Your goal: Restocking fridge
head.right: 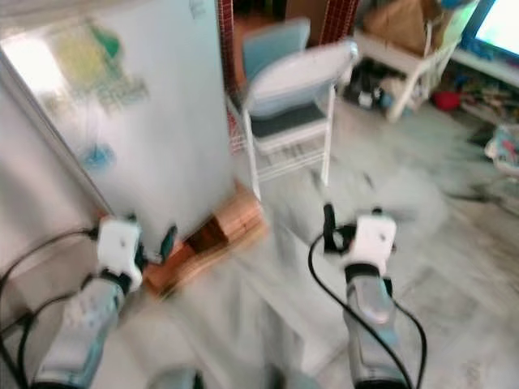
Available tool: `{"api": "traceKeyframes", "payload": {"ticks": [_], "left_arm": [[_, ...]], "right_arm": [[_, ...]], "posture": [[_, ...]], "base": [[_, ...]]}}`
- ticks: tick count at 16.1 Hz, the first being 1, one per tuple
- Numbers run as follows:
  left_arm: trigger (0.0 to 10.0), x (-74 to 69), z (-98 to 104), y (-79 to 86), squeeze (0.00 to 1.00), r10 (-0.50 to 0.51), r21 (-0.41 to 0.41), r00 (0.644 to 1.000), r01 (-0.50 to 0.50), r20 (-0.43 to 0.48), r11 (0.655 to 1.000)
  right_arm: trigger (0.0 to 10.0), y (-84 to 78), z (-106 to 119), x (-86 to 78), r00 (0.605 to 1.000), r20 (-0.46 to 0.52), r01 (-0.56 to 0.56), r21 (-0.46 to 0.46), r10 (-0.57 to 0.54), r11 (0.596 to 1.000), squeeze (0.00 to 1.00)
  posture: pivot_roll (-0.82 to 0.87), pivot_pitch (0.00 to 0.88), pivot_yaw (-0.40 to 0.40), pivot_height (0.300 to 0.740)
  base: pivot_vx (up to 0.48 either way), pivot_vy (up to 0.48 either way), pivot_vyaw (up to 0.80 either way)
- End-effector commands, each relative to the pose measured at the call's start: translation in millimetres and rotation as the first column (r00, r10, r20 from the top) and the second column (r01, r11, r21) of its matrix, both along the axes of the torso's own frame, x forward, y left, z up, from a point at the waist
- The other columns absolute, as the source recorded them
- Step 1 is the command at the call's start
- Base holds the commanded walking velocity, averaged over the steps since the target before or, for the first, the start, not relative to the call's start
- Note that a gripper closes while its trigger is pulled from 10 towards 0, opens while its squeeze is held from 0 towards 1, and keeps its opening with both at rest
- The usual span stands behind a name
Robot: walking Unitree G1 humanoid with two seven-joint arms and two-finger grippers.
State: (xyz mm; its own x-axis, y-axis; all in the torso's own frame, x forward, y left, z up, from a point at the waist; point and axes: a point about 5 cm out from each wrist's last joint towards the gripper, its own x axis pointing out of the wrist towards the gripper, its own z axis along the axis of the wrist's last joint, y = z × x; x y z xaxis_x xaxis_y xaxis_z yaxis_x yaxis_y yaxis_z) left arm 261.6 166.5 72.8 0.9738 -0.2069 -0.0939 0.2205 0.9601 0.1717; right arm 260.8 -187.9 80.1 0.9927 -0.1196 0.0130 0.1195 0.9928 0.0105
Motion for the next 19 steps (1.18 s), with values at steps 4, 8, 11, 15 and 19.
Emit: {"api": "traceKeyframes", "payload": {"ticks": [4, 8, 11, 15, 19], "left_arm": [[10.0, -1.1, -2, 12.6, 0.00, 0.049, 0.015, 0.999, -0.049, -0.018, 0.999], [10.0, -4.5, -5, 14.5, 0.00, 0.076, 0.006, 0.997, -0.075, -0.024, 0.997], [10.0, -1.2, -4, 15.8, 0.00, 0.085, 0.000, 0.996, -0.085, -0.021, 0.996], [10.0, 1.9, -4, 10.4, 0.00, 0.086, -0.012, 0.996, -0.086, -0.019, 0.996], [10.0, 4.7, -3, 7.3, 0.00, 0.084, -0.014, 0.996, -0.084, -0.016, 0.996]], "right_arm": [[10.0, 4.3, 3, -0.5, 0.999, 0.006, -0.042, -0.018, 0.042, 0.999, 0.00], [10.0, -0.2, 7, 8.7, 0.999, 0.014, -0.052, -0.037, 0.052, 0.998, 0.00], [10.0, 5.5, 8, 11.4, 0.998, 0.026, -0.058, -0.040, 0.059, 0.997, 0.00], [10.0, 5.2, 6, 9.6, 0.997, 0.014, -0.070, -0.042, 0.070, 0.997, 0.00], [10.0, 5.1, 9, 14.3, 0.997, 0.024, -0.070, -0.046, 0.071, 0.996, 0.00]], "posture": [[0.08, 0.085, -0.015, 0.740], [0.10, 0.087, -0.030, 0.740], [0.10, 0.086, -0.037, 0.740], [0.10, 0.087, -0.044, 0.740], [0.10, 0.089, -0.045, 0.740]], "base": [[0.000, 0.240, 0.00], [0.000, 0.480, 0.00], [0.000, 0.480, 0.00], [0.000, 0.480, 0.00], [0.000, 0.480, -0.80]]}}
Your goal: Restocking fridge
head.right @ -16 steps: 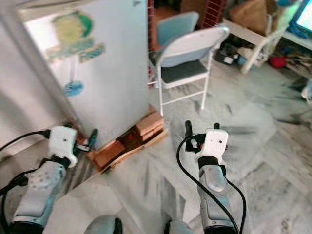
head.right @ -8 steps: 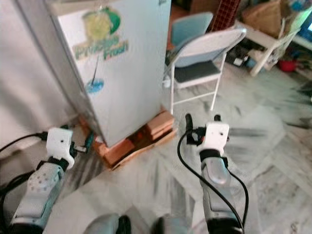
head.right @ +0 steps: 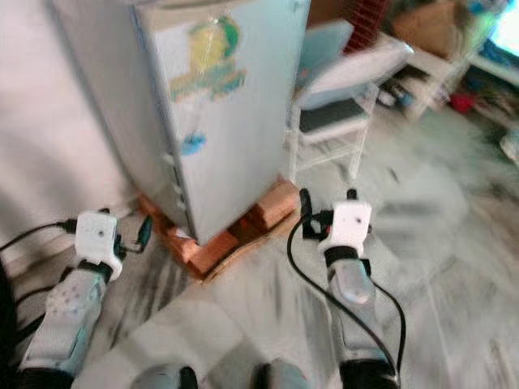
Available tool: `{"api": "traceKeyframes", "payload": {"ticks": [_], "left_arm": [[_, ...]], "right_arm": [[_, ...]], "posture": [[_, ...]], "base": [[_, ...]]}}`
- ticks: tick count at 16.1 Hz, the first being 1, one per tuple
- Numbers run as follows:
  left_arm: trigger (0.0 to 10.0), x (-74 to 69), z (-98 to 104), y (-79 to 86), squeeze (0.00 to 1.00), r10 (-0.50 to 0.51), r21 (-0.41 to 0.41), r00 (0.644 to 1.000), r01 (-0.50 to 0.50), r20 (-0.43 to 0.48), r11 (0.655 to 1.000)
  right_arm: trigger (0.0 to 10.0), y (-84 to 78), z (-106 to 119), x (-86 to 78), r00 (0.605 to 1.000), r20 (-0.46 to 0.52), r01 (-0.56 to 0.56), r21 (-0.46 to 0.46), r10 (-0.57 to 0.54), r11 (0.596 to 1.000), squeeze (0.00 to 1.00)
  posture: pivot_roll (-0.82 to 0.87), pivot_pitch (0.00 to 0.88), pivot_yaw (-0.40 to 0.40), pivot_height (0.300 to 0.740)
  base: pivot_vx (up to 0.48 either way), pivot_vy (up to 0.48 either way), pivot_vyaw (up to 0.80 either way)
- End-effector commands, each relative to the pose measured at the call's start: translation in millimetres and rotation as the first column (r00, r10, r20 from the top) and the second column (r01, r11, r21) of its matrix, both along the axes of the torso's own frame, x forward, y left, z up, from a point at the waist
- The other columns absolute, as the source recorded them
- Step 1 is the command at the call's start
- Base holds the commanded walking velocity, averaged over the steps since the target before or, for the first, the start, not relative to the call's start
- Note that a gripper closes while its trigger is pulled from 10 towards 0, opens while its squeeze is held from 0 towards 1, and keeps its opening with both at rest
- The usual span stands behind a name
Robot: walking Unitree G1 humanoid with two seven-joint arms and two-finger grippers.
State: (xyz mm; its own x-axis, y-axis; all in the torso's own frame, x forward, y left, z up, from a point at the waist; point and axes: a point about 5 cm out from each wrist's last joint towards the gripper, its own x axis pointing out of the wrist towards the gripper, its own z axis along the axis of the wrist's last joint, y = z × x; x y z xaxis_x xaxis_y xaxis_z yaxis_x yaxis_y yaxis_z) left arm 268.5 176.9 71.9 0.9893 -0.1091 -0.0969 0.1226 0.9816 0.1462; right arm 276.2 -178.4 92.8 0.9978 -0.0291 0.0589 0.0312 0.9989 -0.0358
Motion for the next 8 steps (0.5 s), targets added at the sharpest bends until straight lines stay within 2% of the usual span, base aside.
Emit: {"api": "traceKeyframes", "payload": {"ticks": [1, 8], "left_arm": [[10.0, -1.9, -1.1, -2.4, 0.00, -0.020, 0.011, 1.000, 0.020, -0.004, 1.000], [10.0, -0.3, -1.9, -7.4, 0.00, -0.022, -0.010, 1.000, 0.022, 0.004, 1.000]], "right_arm": [[10.0, -3.8, -2.9, -1.0, 1.000, -0.014, 0.016, 0.004, -0.016, 1.000, 0.00], [10.0, -2.3, -2.6, 0.1, 1.000, -0.009, 0.001, -0.004, -0.001, 1.000, 0.00]], "posture": [[0.10, 0.089, -0.046, 0.740], [0.10, 0.092, -0.056, 0.740]], "base": [[0.000, 0.480, -0.80], [0.000, 0.472, -0.80]]}}
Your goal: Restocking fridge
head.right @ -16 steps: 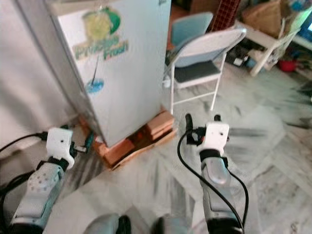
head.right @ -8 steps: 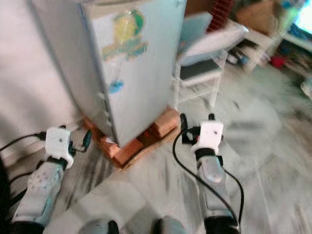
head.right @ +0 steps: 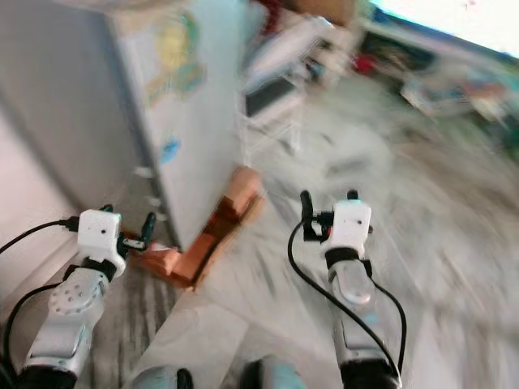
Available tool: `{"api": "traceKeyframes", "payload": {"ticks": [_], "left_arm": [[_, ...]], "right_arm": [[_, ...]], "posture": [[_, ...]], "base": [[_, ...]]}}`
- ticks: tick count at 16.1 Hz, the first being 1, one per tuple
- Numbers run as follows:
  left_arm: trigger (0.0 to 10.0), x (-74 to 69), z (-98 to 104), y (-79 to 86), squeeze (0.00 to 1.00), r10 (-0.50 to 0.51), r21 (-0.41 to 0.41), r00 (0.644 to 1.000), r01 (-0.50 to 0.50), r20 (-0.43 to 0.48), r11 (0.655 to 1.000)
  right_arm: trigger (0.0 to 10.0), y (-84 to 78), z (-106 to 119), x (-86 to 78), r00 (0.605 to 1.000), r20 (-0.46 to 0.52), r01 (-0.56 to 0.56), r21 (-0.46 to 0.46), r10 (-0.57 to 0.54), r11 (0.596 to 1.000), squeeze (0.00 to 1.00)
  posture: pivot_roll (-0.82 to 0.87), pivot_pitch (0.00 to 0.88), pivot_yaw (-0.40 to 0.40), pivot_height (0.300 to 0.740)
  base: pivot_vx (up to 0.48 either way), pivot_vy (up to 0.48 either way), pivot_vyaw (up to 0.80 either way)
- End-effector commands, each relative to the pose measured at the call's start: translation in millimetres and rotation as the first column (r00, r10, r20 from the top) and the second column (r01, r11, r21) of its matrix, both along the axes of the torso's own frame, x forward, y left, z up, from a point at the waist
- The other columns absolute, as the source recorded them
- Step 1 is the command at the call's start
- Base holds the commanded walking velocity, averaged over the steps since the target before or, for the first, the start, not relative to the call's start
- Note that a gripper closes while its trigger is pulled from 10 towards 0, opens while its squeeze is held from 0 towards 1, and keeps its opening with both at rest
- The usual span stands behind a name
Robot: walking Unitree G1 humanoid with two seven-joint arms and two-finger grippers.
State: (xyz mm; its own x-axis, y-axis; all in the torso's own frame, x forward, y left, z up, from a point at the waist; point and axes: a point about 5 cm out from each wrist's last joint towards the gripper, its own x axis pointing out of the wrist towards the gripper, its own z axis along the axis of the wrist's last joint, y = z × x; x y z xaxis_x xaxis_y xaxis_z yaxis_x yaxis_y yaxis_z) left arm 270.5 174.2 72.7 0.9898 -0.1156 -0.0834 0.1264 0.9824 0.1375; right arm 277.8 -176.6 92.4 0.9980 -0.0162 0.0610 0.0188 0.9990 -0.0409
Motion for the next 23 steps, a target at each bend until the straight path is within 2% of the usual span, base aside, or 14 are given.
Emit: {"api": "traceKeyframes", "payload": {"ticks": [1, 6, 10, 15, 21, 23], "left_arm": [[10.0, -2.1, -2.2, -4.6, 0.00, -0.022, 0.004, 1.000, 0.022, -0.005, 1.000], [10.0, -4.4, -2.9, 0.7, 0.00, -0.028, 0.014, 1.000, 0.028, -0.003, 1.000], [10.0, -4.0, 0.3, -2.5, 0.00, -0.049, 0.011, 0.998, 0.049, 0.028, 0.999], [10.0, -4.7, 1.7, -5.5, 0.00, -0.081, 0.005, 0.996, 0.080, 0.043, 0.997], [10.0, -4.5, 3.0, -8.5, 0.00, -0.090, -0.003, 0.995, 0.090, 0.049, 0.996], [10.0, -4.3, 3.2, -9.0, 0.00, -0.090, -0.003, 0.995, 0.091, 0.050, 0.996]], "right_arm": [[10.0, -3.9, -2.2, -0.9, 1.000, -0.013, 0.013, -0.001, -0.013, 1.000, 0.00], [10.0, -3.7, -3.3, -0.4, 1.000, -0.019, 0.011, -0.003, -0.011, 1.000, 0.00], [10.0, -2.2, -3.3, 1.6, 1.000, -0.019, 0.002, -0.003, -0.003, 1.000, 0.00], [10.0, -1.2, -3.3, 1.8, 1.000, -0.019, -0.001, -0.005, 0.000, 1.000, 0.00], [10.0, -2.3, -2.4, 2.1, 1.000, -0.018, -0.001, -0.007, 0.001, 1.000, 0.00], [10.0, -2.3, -1.9, 2.5, 1.000, -0.018, -0.003, -0.008, 0.002, 1.000, 0.00]], "posture": [[0.10, 0.092, -0.056, 0.740], [0.11, 0.087, -0.063, 0.740], [0.11, 0.084, -0.069, 0.740], [0.11, 0.083, -0.069, 0.740], [0.11, 0.090, -0.070, 0.740], [0.11, 0.092, -0.073, 0.740]], "base": [[0.000, 0.480, 0.00], [0.000, 0.477, 0.00], [0.067, 0.000, 0.00], [0.000, 0.000, -0.75], [0.270, 0.000, -0.63], [0.279, 0.000, 0.00]]}}
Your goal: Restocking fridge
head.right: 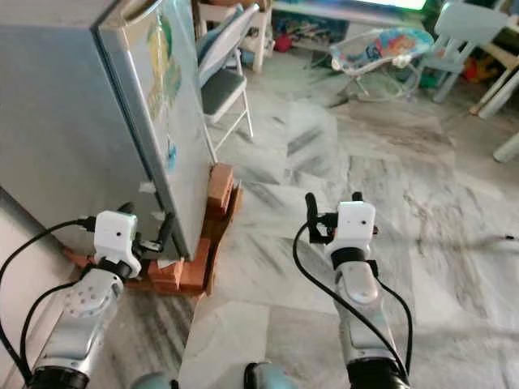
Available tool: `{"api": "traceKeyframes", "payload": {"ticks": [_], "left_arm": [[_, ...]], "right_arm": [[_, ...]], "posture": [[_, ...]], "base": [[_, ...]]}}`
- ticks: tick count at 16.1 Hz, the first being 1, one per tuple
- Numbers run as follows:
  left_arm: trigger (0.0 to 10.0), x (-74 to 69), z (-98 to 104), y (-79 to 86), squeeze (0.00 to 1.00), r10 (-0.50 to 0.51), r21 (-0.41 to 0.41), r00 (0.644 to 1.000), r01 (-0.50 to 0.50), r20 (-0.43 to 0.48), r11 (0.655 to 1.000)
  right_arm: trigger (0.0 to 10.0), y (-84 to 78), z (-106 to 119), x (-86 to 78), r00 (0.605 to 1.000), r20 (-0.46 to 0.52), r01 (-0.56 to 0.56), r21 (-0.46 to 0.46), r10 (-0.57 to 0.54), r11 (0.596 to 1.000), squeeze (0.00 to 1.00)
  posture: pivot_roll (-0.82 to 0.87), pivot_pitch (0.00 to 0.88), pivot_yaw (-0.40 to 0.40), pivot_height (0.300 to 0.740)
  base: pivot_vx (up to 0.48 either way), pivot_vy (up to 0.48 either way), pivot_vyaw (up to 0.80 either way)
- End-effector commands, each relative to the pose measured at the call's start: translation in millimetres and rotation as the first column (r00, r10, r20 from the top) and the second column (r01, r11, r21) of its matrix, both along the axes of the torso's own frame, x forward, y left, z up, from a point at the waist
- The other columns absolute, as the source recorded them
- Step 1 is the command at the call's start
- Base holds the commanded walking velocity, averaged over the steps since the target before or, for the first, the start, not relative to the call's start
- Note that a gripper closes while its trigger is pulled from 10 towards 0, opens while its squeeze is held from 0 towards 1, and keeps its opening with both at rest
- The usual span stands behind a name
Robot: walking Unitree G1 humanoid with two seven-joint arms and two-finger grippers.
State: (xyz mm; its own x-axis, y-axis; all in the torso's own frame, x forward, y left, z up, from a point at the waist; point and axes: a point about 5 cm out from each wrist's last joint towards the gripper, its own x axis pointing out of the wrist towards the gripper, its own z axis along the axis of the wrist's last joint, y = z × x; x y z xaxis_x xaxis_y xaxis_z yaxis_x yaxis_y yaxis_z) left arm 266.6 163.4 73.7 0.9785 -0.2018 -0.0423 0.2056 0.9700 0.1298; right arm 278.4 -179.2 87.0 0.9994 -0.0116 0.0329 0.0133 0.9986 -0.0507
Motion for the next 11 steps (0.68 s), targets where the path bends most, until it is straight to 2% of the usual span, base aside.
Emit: {"api": "traceKeyframes", "payload": {"ticks": [1, 3, 8, 10, 11], "left_arm": [[10.0, -0.3, 2, 1.3, 0.00, -0.004, 0.008, 1.000, 0.004, 0.010, 1.000], [10.0, -1.3, 2, 2.1, 0.00, -0.002, 0.008, 1.000, 0.002, 0.011, 1.000], [10.0, -13.7, -3, 17.6, 0.00, 0.035, 0.010, 0.999, -0.035, -0.019, 0.999], [10.0, -19.5, -3, 19.3, 0.00, 0.030, -0.048, 0.999, -0.032, -0.033, 0.998], [10.0, -23.0, -2, 20.6, 0.00, 0.049, -0.071, 0.998, -0.052, -0.050, 0.996]], "right_arm": [[10.0, 0.3, 3, 2.1, 1.000, 0.010, 0.000, 0.001, 0.000, 1.000, 0.00], [10.0, 0.3, 2, 2.4, 1.000, 0.005, 0.000, -0.002, 0.000, 1.000, 0.00], [10.0, 1.3, 3, 3.1, 1.000, 0.009, -0.013, -0.001, 0.013, 1.000, 0.00], [10.0, 1.9, 2, 4.0, 1.000, -0.003, -0.017, -0.007, 0.017, 1.000, 0.00], [10.0, 0.6, 4, 4.6, 1.000, -0.007, -0.013, -0.004, 0.013, 1.000, 0.00]], "posture": [[0.11, 0.091, -0.074, 0.740], [0.11, 0.091, -0.075, 0.740], [0.11, 0.097, -0.083, 0.740], [0.10, 0.101, -0.090, 0.740], [0.10, 0.107, -0.094, 0.740]], "base": [[0.277, 0.000, 0.00], [0.131, 0.000, 0.00], [0.000, 0.000, 0.00], [0.000, 0.000, 0.00], [0.000, 0.000, -0.80]]}}
